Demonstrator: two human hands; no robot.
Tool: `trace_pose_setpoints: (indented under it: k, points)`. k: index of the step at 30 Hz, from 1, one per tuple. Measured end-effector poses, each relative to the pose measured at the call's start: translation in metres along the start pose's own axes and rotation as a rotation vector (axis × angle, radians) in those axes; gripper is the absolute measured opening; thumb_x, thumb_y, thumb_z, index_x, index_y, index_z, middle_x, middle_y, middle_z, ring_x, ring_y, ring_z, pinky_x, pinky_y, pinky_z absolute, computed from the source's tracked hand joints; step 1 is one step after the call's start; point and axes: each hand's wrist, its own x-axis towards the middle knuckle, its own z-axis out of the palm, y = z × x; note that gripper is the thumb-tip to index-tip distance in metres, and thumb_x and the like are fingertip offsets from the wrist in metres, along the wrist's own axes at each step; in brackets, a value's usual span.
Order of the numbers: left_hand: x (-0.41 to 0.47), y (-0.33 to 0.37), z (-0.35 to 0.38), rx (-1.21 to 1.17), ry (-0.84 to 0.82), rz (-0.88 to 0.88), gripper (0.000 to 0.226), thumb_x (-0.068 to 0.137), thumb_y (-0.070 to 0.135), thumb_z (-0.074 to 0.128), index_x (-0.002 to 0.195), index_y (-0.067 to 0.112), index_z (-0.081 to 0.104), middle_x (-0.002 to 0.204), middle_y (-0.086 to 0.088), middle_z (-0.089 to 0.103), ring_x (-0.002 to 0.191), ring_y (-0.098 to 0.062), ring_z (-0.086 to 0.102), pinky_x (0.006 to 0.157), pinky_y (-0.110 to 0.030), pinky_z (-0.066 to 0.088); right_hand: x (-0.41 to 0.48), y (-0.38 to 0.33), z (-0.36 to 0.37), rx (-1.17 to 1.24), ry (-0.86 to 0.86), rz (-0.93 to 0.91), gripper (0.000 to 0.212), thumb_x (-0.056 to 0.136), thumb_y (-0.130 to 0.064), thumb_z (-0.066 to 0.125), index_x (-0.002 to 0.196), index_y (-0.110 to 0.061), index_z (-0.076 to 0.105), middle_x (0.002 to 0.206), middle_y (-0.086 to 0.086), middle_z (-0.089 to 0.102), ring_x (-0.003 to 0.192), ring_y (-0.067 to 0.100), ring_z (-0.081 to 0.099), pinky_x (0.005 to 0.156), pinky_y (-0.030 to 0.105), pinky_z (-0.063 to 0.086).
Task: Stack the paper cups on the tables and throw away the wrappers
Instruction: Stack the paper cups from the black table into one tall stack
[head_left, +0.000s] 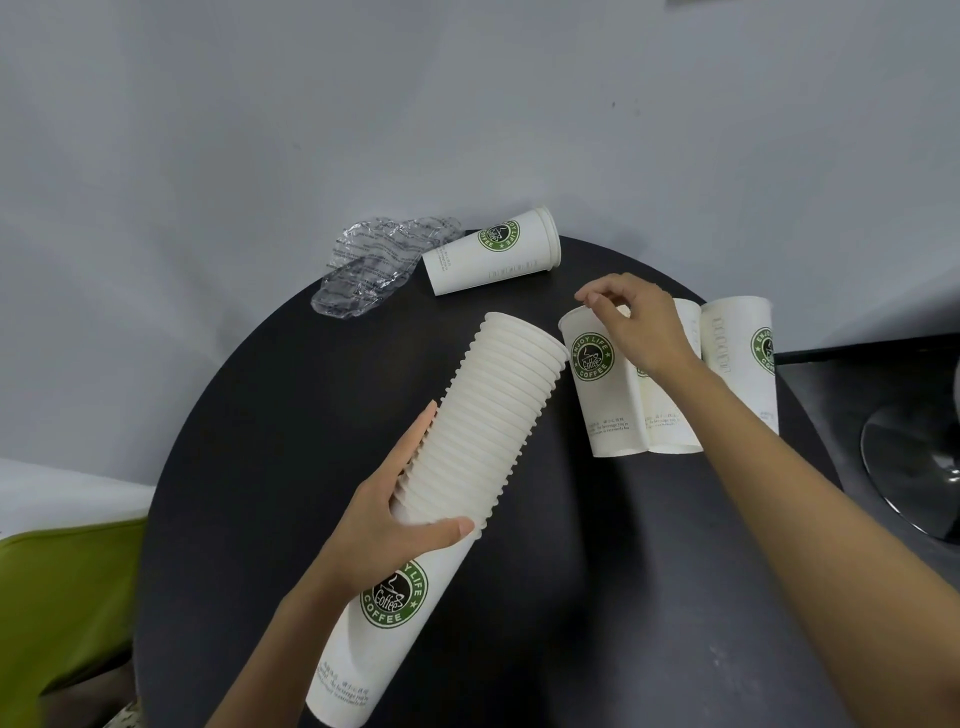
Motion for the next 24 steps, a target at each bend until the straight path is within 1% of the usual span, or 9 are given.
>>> trace_pose_setpoints:
  k: [2, 4, 7, 10, 14, 17, 20, 22, 24]
  points:
    - [0.004, 0.000, 0.001, 0.002, 0.003, -0.009, 0.102, 0.059, 0.049, 0.080, 0.141, 0.059, 0.020, 0.142, 0.040, 0.036, 0.130, 0.015, 0.038, 0.096, -0.005, 0.038, 0.010, 0.006, 0.001, -0.073, -0.022, -0.014, 0.018, 0.094, -0.017, 0.053, 0.098, -0.019, 0.070, 0.104, 0.002, 0.064, 0.092, 0.012, 0.057, 0.087, 0.023, 0.044]
    - [0.006, -0.001, 0.001, -0.005, 0.005, -0.011, 0.102, 0.058, 0.050, 0.080, 0.141, 0.059, 0.021, 0.142, 0.040, 0.036, 0.130, 0.014, 0.038, 0.096, -0.004, 0.038, 0.020, 0.011, 0.003, -0.183, -0.071, -0.037, 0.017, 0.093, -0.020, 0.054, 0.097, -0.022, 0.070, 0.107, 0.003, 0.063, 0.099, 0.017, 0.058, 0.091, 0.038, 0.048]
    - [0.009, -0.003, 0.002, -0.004, 0.002, -0.008, 0.102, 0.060, 0.048, 0.080, 0.141, 0.057, 0.021, 0.142, 0.040, 0.035, 0.131, 0.015, 0.036, 0.095, -0.002, 0.038, 0.032, 0.013, 0.006, -0.371, -0.186, -0.017, 0.016, 0.093, -0.027, 0.055, 0.094, -0.028, 0.071, 0.110, 0.002, 0.062, 0.106, 0.021, 0.056, 0.089, 0.048, 0.048]
    - [0.011, -0.004, 0.001, -0.007, 0.002, -0.014, 0.101, 0.060, 0.046, 0.081, 0.141, 0.057, 0.020, 0.142, 0.041, 0.035, 0.130, 0.016, 0.036, 0.094, 0.000, 0.037, 0.038, 0.013, 0.009, -0.472, -0.300, 0.045, 0.016, 0.093, -0.033, 0.055, 0.094, -0.031, 0.071, 0.112, 0.001, 0.060, 0.109, 0.026, 0.053, 0.088, 0.046, 0.046]
    - [0.012, -0.006, 0.000, 0.001, 0.005, -0.021, 0.103, 0.060, 0.049, 0.080, 0.143, 0.056, 0.019, 0.142, 0.039, 0.036, 0.130, 0.014, 0.038, 0.094, -0.002, 0.039, 0.040, 0.014, 0.012, -0.506, -0.382, 0.058, 0.017, 0.094, -0.032, 0.053, 0.090, -0.034, 0.069, 0.109, -0.004, 0.064, 0.106, 0.022, 0.055, 0.090, 0.042, 0.041]
    - [0.013, -0.007, 0.000, 0.011, 0.008, -0.023, 0.102, 0.059, 0.050, 0.079, 0.141, 0.058, 0.018, 0.140, 0.042, 0.036, 0.129, 0.016, 0.037, 0.093, -0.001, 0.039, 0.039, 0.011, 0.015, -0.449, -0.384, 0.067, 0.021, 0.095, -0.023, 0.052, 0.085, -0.031, 0.068, 0.109, -0.003, 0.067, 0.103, 0.021, 0.058, 0.094, 0.041, 0.043]
    - [0.013, -0.008, -0.001, 0.024, 0.014, -0.025, 0.102, 0.060, 0.052, 0.079, 0.141, 0.059, 0.017, 0.142, 0.041, 0.034, 0.131, 0.015, 0.036, 0.094, -0.002, 0.038, 0.040, 0.007, 0.015, -0.343, -0.378, 0.078, 0.030, 0.094, -0.014, 0.051, 0.077, -0.031, 0.068, 0.106, -0.002, 0.068, 0.101, 0.021, 0.060, 0.093, 0.044, 0.047]
    - [0.012, -0.009, -0.001, 0.024, 0.014, -0.024, 0.104, 0.061, 0.050, 0.079, 0.144, 0.056, 0.018, 0.144, 0.039, 0.034, 0.132, 0.015, 0.035, 0.096, -0.002, 0.037, 0.040, 0.004, 0.012, -0.282, -0.379, 0.065, 0.035, 0.093, -0.012, 0.051, 0.071, -0.036, 0.065, 0.103, -0.002, 0.069, 0.100, 0.019, 0.061, 0.092, 0.042, 0.049]
    - [0.011, -0.010, -0.001, 0.020, 0.013, -0.023, 0.105, 0.064, 0.043, 0.083, 0.147, 0.052, 0.019, 0.145, 0.038, 0.034, 0.132, 0.015, 0.036, 0.096, -0.001, 0.037, 0.041, 0.000, 0.008, -0.230, -0.364, 0.043, 0.033, 0.093, -0.012, 0.052, 0.071, -0.034, 0.065, 0.100, -0.003, 0.070, 0.096, 0.015, 0.061, 0.090, 0.035, 0.048]
